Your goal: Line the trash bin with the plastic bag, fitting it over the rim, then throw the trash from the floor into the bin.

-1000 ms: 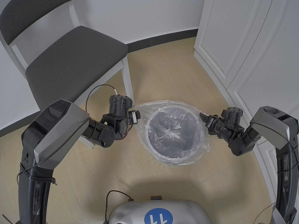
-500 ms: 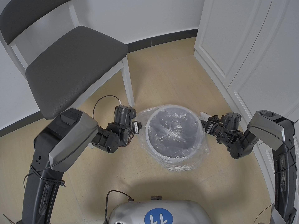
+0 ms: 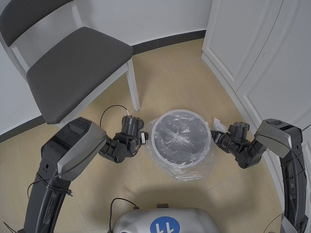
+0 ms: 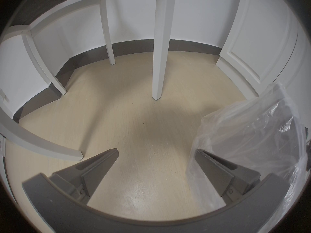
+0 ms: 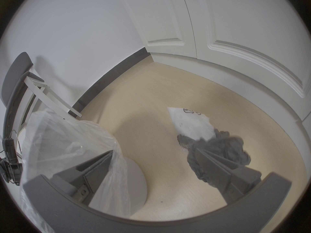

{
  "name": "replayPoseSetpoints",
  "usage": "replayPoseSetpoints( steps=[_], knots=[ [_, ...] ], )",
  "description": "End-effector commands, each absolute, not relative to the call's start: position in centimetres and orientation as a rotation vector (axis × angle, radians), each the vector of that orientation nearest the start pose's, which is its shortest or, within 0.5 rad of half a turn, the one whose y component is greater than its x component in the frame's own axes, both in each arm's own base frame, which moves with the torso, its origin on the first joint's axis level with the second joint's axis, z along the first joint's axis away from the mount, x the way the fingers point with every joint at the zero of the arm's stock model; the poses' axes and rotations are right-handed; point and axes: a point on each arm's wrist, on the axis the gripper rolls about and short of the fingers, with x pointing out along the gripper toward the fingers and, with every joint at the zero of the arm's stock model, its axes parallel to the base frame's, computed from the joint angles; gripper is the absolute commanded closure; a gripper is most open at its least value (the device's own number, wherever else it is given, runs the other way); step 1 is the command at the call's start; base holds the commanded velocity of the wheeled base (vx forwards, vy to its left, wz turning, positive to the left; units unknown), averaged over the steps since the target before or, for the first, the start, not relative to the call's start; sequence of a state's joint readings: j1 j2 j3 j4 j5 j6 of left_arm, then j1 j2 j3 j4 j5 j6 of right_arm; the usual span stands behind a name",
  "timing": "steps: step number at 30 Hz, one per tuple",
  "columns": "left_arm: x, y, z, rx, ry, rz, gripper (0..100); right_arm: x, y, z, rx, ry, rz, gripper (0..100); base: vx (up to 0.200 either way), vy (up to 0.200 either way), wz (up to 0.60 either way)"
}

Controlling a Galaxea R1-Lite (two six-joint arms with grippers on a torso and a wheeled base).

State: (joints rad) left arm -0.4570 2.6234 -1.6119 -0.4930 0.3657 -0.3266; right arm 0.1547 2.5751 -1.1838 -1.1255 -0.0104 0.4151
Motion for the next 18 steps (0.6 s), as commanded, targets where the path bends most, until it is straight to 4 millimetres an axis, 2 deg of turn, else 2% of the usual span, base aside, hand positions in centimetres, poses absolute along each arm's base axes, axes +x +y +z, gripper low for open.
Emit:
replayPoseSetpoints(
  steps=[1, 2, 5, 6, 7, 10, 15, 18],
  knots=[
    [45.5, -21.2, 0.9, -0.127, 0.458, -0.009, 0, 44.3, 6.9, 0.5, 0.367, 0.256, 0.097, 0, 0.000, 0.000, 0.00],
    [45.2, -21.1, 1.7, -0.126, 0.454, -0.011, 0, 43.6, 6.7, 1.8, 0.335, 0.251, 0.100, 0, 0.000, 0.000, 0.00],
    [44.3, -20.6, 3.1, -0.110, 0.456, -0.011, 0, 41.6, 5.7, 3.8, 0.215, 0.265, 0.098, 0, 0.000, 0.000, 0.00],
    [44.3, -20.6, 3.1, -0.110, 0.456, -0.011, 0, 41.6, 5.7, 3.8, 0.215, 0.265, 0.098, 0, 0.000, 0.000, 0.00],
    [43.7, -20.3, 3.8, -0.092, 0.471, -0.014, 0, 40.4, 5.3, 4.6, 0.162, 0.291, 0.099, 0, 0.000, 0.000, 0.00],
    [43.0, -20.3, 4.5, -0.074, 0.493, -0.018, 0, 38.8, 4.6, 5.5, 0.139, 0.325, 0.140, 0, 0.000, 0.000, 0.00],
    [42.8, -20.2, 4.5, -0.070, 0.499, -0.017, 0, 37.0, 3.5, 5.5, 0.087, 0.361, 0.228, 0, 0.000, 0.000, 0.00],
    [42.8, -20.3, 4.4, -0.069, 0.500, -0.017, 0, 35.8, 4.0, 4.3, 0.028, 0.412, 0.282, 0, 0.000, 0.000, 0.00]
  ],
)
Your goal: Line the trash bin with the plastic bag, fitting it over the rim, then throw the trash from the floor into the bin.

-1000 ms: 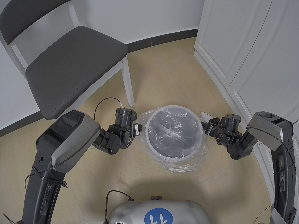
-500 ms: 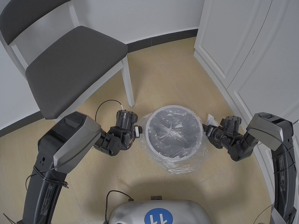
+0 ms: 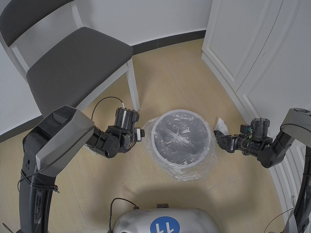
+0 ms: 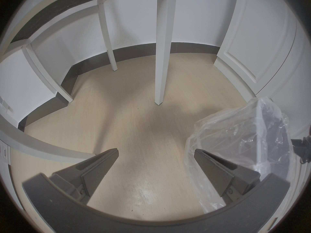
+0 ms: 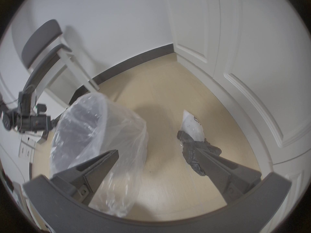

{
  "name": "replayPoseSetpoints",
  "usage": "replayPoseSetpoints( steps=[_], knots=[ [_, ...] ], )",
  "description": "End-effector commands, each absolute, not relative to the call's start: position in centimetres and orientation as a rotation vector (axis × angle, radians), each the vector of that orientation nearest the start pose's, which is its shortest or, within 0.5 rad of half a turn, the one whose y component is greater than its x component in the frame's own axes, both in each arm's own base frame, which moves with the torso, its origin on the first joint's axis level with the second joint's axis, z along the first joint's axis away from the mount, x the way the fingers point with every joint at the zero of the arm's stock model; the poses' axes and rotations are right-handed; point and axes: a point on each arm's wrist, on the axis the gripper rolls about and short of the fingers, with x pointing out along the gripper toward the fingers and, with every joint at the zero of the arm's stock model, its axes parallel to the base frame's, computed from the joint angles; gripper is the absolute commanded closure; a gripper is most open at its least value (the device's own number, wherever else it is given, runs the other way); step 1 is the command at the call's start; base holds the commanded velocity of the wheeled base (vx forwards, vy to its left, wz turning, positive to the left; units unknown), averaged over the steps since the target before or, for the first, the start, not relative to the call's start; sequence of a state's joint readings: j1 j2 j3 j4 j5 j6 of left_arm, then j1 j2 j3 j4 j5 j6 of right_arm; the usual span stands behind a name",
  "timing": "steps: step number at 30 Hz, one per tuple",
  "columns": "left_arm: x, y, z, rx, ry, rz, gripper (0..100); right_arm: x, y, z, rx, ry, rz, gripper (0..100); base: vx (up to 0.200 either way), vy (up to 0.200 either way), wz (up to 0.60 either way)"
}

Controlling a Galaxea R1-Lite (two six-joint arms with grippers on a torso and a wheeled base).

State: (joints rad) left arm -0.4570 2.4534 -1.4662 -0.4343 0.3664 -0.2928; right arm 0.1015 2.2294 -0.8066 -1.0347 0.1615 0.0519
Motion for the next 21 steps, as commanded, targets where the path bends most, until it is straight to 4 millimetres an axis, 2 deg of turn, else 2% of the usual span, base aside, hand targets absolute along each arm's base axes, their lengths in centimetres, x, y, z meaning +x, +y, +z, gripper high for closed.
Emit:
replayPoseSetpoints(
  steps=[1, 6, 9, 15, 21],
  knots=[
    [42.8, -20.3, 4.4, -0.069, 0.500, -0.017, 0, 35.8, 4.0, 4.3, 0.024, 0.414, 0.285, 0, 0.000, 0.000, 0.00],
    [42.8, -20.2, 4.6, -0.071, 0.496, -0.016, 0, 33.7, 3.2, 2.4, -0.124, 0.480, 0.402, 0, 0.000, 0.000, 0.00],
    [42.8, -20.2, 4.6, -0.072, 0.494, -0.017, 0, 33.2, 3.2, 1.5, -0.172, 0.499, 0.471, 0, 0.000, 0.000, 0.00],
    [42.8, -20.3, 4.7, -0.074, 0.487, -0.018, 0, 34.4, 5.1, -1.7, -0.158, 0.527, 0.516, 0, 0.000, 0.000, 0.00],
    [42.8, -20.5, 4.7, -0.074, 0.484, -0.020, 0, 35.6, 6.0, -3.7, -0.112, 0.455, 0.516, 0, 0.000, 0.000, 0.00]
  ],
)
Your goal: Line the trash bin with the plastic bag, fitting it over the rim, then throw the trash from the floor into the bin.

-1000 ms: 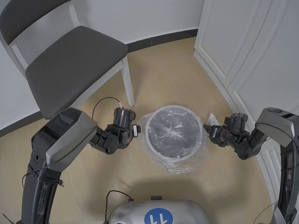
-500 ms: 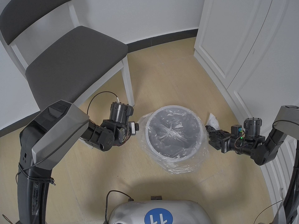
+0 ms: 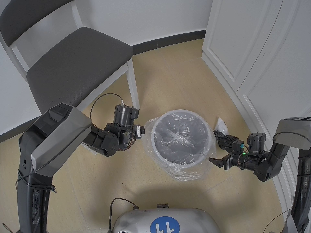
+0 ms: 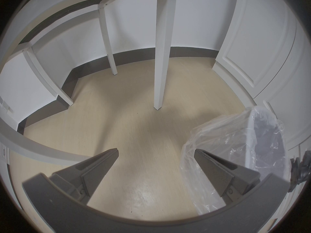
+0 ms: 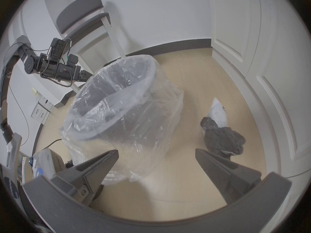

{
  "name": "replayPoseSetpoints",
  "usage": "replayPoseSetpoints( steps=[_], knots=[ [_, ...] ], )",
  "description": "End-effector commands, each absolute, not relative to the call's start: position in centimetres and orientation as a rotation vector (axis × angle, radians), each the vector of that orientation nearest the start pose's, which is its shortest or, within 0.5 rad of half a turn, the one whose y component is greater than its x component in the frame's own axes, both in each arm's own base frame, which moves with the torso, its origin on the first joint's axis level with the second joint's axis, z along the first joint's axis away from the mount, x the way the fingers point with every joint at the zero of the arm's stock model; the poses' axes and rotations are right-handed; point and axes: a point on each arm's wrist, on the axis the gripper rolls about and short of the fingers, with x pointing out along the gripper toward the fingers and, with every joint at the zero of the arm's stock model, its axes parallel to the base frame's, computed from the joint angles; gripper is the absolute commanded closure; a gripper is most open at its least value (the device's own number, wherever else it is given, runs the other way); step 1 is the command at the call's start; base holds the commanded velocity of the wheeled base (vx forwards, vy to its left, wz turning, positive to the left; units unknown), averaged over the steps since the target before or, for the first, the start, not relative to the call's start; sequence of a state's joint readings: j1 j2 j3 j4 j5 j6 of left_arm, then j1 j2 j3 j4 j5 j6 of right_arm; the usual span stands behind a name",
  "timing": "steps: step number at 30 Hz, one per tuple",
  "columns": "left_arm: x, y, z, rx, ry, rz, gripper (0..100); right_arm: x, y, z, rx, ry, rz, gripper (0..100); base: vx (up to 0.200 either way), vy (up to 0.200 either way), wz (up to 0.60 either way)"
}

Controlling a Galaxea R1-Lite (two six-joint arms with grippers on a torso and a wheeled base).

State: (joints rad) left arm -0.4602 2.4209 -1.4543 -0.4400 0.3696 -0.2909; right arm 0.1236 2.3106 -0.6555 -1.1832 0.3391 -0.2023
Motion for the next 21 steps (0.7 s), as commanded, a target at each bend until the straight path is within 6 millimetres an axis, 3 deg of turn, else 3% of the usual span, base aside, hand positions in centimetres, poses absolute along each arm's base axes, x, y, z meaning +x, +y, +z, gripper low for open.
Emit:
replayPoseSetpoints(
  steps=[1, 8, 21],
  knots=[
    [42.7, -20.6, 4.7, -0.074, 0.484, -0.023, 0, 35.8, 6.2, -4.2, -0.108, 0.448, 0.516, 0, 0.000, 0.000, 0.00],
    [42.7, -20.8, 4.8, -0.073, 0.479, -0.023, 0, 36.5, 6.3, -5.9, -0.099, 0.464, 0.506, 0, 0.000, 0.000, 0.00],
    [41.8, -21.1, 6.3, -0.079, 0.460, -0.039, 0, 36.8, 6.6, -6.1, -0.110, 0.547, 0.424, 0, 0.000, 0.000, 0.00]
  ],
)
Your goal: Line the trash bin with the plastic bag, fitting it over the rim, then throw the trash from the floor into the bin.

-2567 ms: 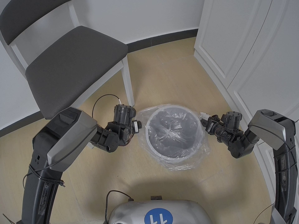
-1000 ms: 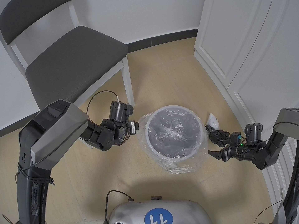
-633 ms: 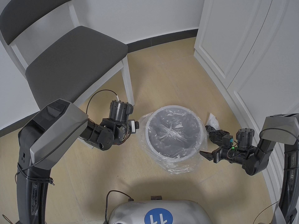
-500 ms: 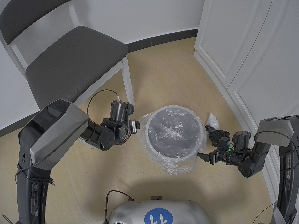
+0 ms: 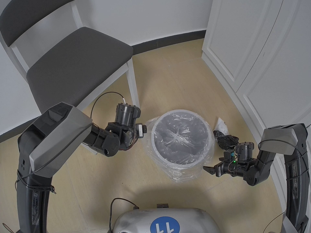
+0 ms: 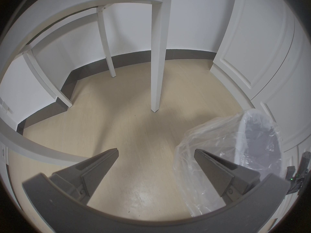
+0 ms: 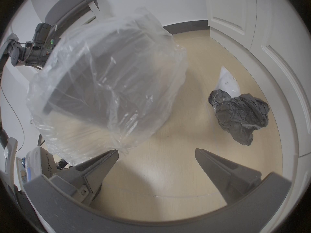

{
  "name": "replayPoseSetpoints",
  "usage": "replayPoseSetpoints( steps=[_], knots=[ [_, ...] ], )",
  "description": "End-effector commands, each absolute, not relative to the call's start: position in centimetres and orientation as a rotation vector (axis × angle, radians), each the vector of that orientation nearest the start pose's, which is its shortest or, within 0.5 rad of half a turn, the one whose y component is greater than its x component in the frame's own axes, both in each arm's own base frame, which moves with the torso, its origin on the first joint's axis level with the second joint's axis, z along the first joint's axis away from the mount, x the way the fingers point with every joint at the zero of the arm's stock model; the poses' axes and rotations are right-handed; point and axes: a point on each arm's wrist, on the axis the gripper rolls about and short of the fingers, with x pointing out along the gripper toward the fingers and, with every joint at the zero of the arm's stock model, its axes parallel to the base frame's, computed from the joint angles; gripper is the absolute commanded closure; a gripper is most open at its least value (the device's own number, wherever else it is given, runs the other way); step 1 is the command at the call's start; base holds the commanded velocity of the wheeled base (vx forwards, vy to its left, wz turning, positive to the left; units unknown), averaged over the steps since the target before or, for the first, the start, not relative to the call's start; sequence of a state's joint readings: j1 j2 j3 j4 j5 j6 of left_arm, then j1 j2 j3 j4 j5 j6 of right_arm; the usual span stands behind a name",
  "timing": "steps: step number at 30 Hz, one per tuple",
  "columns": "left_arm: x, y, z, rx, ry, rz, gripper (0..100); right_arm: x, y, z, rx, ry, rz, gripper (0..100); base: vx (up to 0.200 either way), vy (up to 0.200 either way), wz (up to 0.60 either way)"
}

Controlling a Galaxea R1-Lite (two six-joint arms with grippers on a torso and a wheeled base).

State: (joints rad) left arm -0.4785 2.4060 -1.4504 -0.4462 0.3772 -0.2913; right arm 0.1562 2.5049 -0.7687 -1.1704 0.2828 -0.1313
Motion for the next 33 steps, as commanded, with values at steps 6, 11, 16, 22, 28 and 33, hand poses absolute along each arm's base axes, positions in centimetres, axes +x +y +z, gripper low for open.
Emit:
replayPoseSetpoints(
  steps=[6, 11, 16, 22, 28, 33],
  knots=[
    [40.3, -21.7, 7.9, -0.077, 0.448, -0.069, 0, 35.9, 6.1, -5.1, -0.163, 0.540, 0.417, 0, 0.000, 0.000, 0.00],
    [37.5, -21.9, 10.5, -0.054, 0.433, -0.111, 0, 34.7, 5.6, -2.4, -0.241, 0.497, 0.420, 0, 0.000, 0.000, 0.00],
    [33.2, -23.3, 12.1, 0.005, 0.419, -0.207, 0, 34.0, 5.3, 0.5, -0.265, 0.439, 0.343, 0, 0.000, 0.000, 0.00],
    [31.1, -26.3, 12.0, 0.075, 0.344, -0.320, 0, 33.7, 3.8, 3.5, -0.285, 0.313, 0.287, 0, 0.000, 0.000, 0.00],
    [30.7, -29.4, 9.3, 0.215, 0.342, -0.392, 0, 33.1, 1.6, 5.6, -0.318, 0.254, 0.217, 0, 0.000, 0.000, 0.00],
    [32.6, -32.0, 4.7, 0.280, 0.361, -0.309, 0, 33.0, 0.4, 6.5, -0.321, 0.232, 0.177, 0, 0.000, 0.000, 0.00]
  ],
)
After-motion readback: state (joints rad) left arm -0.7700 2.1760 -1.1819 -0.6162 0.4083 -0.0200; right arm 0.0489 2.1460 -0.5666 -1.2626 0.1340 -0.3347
